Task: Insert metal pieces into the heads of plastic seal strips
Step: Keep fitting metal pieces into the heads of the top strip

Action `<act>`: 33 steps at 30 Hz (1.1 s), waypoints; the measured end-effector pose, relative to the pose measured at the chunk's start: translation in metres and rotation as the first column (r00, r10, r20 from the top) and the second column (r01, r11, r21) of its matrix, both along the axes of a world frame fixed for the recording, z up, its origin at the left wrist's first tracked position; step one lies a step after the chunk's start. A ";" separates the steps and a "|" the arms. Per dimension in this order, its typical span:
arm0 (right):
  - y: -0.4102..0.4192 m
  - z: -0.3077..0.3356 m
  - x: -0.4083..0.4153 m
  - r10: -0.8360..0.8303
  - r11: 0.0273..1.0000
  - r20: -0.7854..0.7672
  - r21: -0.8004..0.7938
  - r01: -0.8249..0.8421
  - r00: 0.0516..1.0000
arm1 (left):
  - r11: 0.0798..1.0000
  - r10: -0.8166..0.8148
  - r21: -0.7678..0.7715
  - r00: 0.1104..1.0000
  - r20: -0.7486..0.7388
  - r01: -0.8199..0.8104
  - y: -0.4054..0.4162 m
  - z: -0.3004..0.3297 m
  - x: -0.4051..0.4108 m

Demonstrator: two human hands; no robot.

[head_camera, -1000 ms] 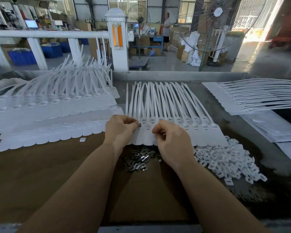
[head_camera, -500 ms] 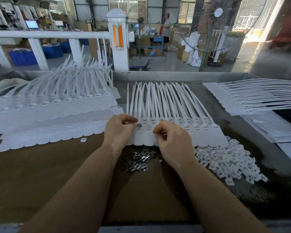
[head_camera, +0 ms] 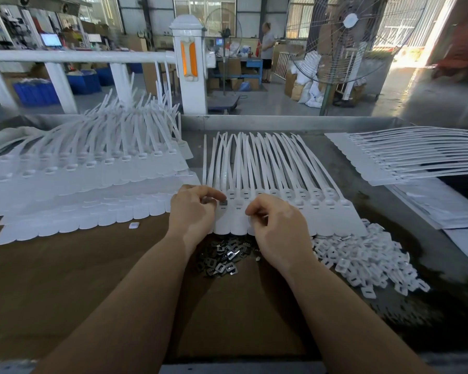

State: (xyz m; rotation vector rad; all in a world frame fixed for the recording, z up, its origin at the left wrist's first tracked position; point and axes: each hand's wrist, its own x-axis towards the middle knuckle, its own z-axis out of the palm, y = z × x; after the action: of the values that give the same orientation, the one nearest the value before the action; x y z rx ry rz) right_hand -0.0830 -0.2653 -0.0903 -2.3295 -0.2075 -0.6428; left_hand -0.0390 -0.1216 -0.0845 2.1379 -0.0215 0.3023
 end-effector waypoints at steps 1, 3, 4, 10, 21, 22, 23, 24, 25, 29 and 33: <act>0.000 0.000 0.000 0.001 1.000 0.002 -0.001 -0.001 1.000 | 1.000 -0.003 0.006 1.000 0.001 0.003 0.000 0.000 0.000; 0.000 0.000 -0.001 0.004 1.000 0.004 -0.001 -0.004 1.000 | 1.000 -0.005 0.007 1.000 0.008 0.005 0.000 -0.001 -0.001; 0.000 0.001 -0.001 0.004 1.000 0.004 -0.001 -0.004 1.000 | 1.000 -0.003 0.002 1.000 0.016 0.003 0.000 -0.001 -0.001; -0.001 0.002 -0.002 0.013 1.000 0.003 0.010 -0.013 1.000 | 1.000 0.008 -0.014 1.000 0.028 -0.007 0.001 -0.003 0.000; 0.004 0.007 -0.007 0.343 0.929 -0.115 -0.104 -0.355 0.932 | 1.000 -0.004 0.005 0.998 0.061 0.004 0.002 -0.001 -0.001; 0.004 0.008 -0.007 0.349 0.922 -0.138 -0.129 -0.366 0.927 | 1.000 0.000 0.006 0.998 0.061 0.000 0.002 -0.001 -0.001; 0.003 0.008 -0.008 0.354 0.914 -0.161 -0.147 -0.378 0.921 | 1.000 0.003 0.007 0.998 0.062 -0.003 0.002 -0.001 0.000; 0.003 0.009 -0.008 0.360 0.906 -0.182 -0.164 -0.389 0.915 | 1.000 0.004 0.007 0.998 0.062 -0.004 0.002 -0.001 0.000; 0.003 0.009 -0.008 0.364 0.899 -0.199 -0.180 -0.399 0.910 | 1.000 0.003 0.008 0.998 0.061 -0.004 0.002 -0.001 0.000; 0.003 0.009 -0.008 0.363 0.891 -0.219 -0.204 -0.406 0.906 | 1.000 -0.001 0.016 0.998 0.057 0.000 0.001 -0.001 -0.001; 0.002 0.009 -0.007 0.366 0.894 -0.217 -0.188 -0.406 0.905 | 1.000 0.012 0.018 0.998 0.055 -0.013 0.001 -0.001 -0.002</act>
State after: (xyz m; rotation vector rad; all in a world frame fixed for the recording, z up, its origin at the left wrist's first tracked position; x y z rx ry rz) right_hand -0.0900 -0.2631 -0.0808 -2.4463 -0.6780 -0.2187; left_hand -0.0412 -0.1211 -0.0853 2.1479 -0.0430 0.3688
